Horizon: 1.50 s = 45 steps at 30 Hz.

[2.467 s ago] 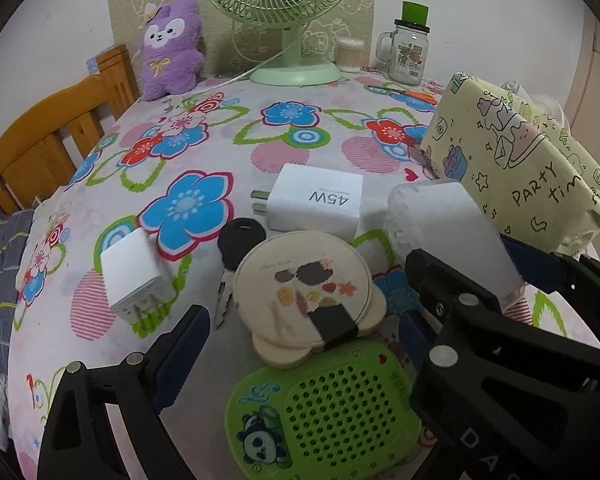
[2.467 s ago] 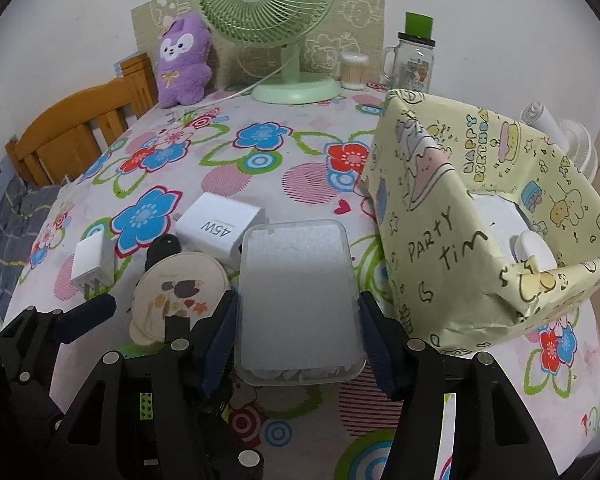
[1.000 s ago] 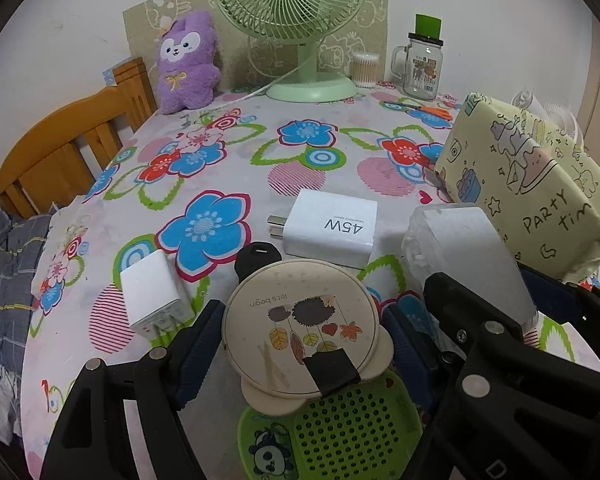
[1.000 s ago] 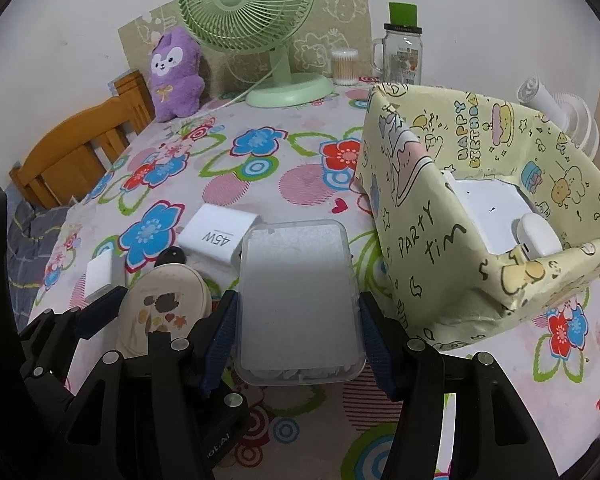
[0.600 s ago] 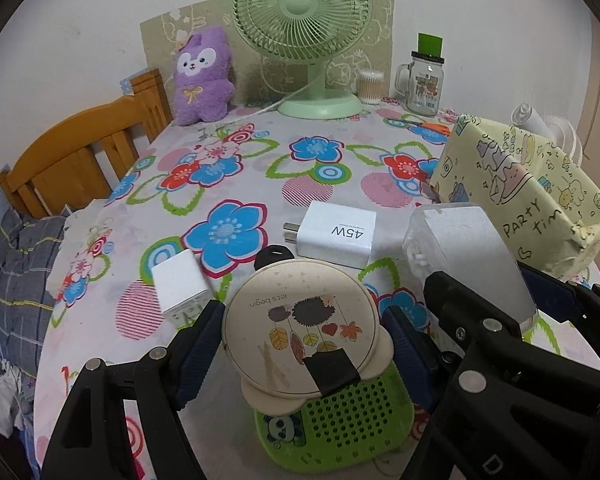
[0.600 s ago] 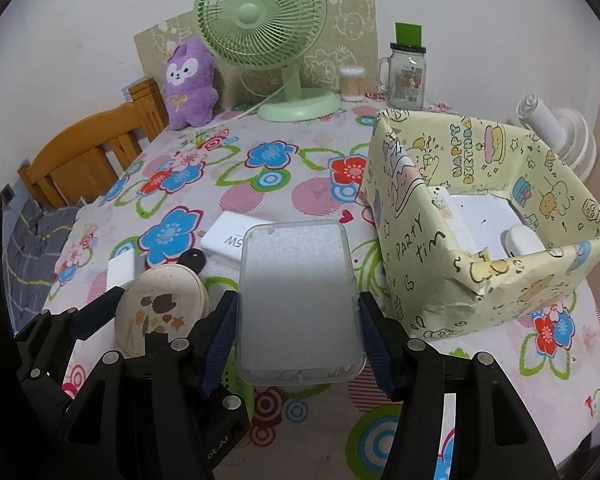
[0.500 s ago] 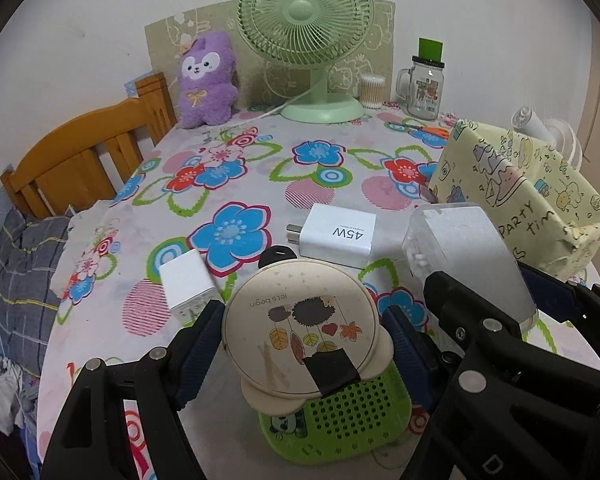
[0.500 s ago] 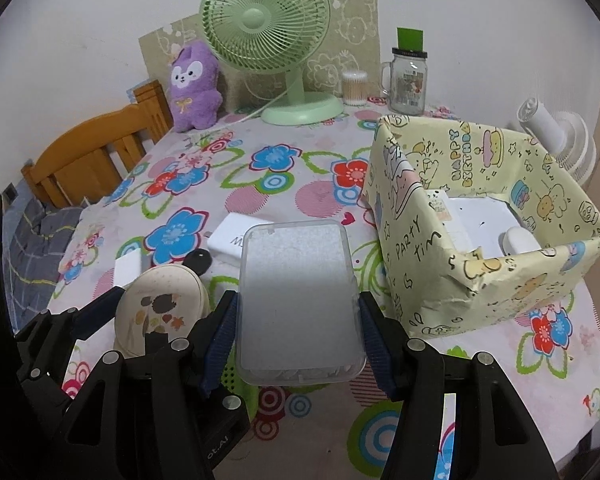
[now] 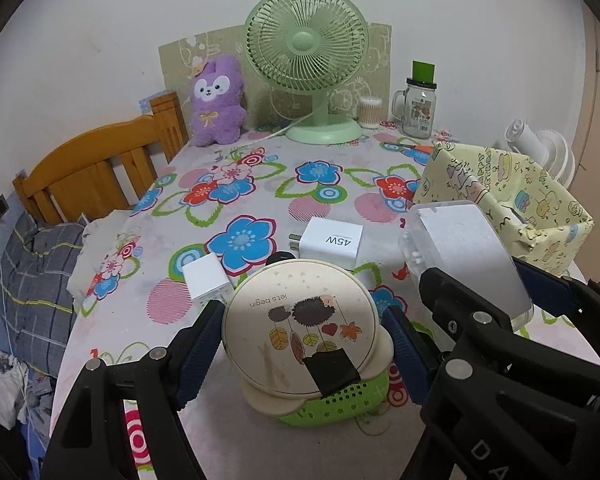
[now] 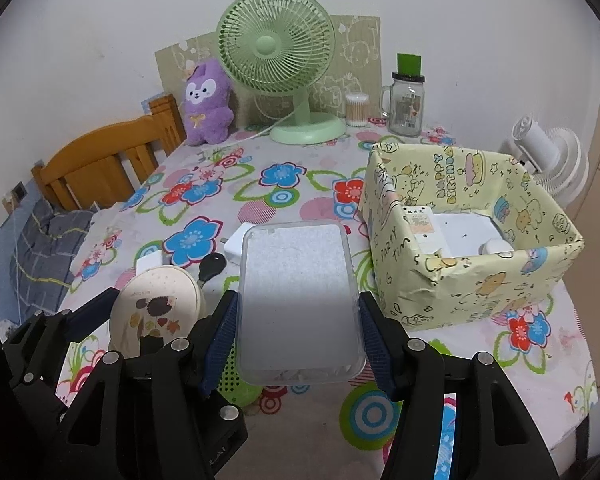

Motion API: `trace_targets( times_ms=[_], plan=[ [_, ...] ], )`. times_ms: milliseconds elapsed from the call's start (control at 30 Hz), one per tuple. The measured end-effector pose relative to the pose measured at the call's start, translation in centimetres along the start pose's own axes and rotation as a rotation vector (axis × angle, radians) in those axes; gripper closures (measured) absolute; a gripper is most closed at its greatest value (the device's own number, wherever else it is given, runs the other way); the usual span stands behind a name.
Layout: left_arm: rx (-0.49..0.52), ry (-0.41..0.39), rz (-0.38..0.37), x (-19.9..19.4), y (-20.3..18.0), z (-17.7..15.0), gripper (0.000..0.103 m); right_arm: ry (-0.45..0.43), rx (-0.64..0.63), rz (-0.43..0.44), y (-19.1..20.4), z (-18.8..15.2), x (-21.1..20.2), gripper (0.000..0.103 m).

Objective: Organize rigid objects
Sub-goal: 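Lift the translucent case with the right gripper while the left gripper lifts the round mirror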

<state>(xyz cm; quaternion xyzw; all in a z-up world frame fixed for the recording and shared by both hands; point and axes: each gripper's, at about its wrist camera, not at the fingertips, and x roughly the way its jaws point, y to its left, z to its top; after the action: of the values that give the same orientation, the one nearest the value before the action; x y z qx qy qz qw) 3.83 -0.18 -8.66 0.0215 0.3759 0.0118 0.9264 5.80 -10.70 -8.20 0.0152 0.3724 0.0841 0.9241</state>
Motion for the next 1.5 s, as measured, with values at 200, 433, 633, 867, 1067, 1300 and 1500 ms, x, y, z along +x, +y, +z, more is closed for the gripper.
trace_targets(
  times_ms=[200,433,633,867,1067,1300,1500],
  plan=[
    [-0.004,-0.024,0.007,-1.6,-0.1,0.0,0.022,-0.021,-0.017,0.006,0.1,0.1,-1.6,0.041],
    [-0.008,-0.05,0.0,-3.3,-0.5,0.4,0.022,-0.045,-0.018,-0.001,-0.1,0.3,-3.4,0.041],
    [-0.004,-0.071,0.002,-4.5,-0.9,0.8,0.022,-0.067,-0.02,-0.003,-0.3,0.6,-4.8,0.041],
    [-0.006,-0.092,0.002,-5.4,-1.1,1.6,0.022,-0.086,-0.025,-0.004,-0.5,1.3,-6.0,0.041],
    [0.002,-0.113,0.011,-6.1,-1.7,2.6,0.022,-0.11,-0.02,0.004,-1.0,2.2,-6.7,0.041],
    [0.013,-0.118,0.007,-5.8,-3.0,3.5,0.022,-0.117,-0.008,0.0,-2.5,2.9,-6.9,0.041],
    [0.015,-0.123,0.003,-5.5,-4.6,4.3,0.022,-0.121,-0.006,-0.005,-4.1,3.7,-6.7,0.041]
  ],
)
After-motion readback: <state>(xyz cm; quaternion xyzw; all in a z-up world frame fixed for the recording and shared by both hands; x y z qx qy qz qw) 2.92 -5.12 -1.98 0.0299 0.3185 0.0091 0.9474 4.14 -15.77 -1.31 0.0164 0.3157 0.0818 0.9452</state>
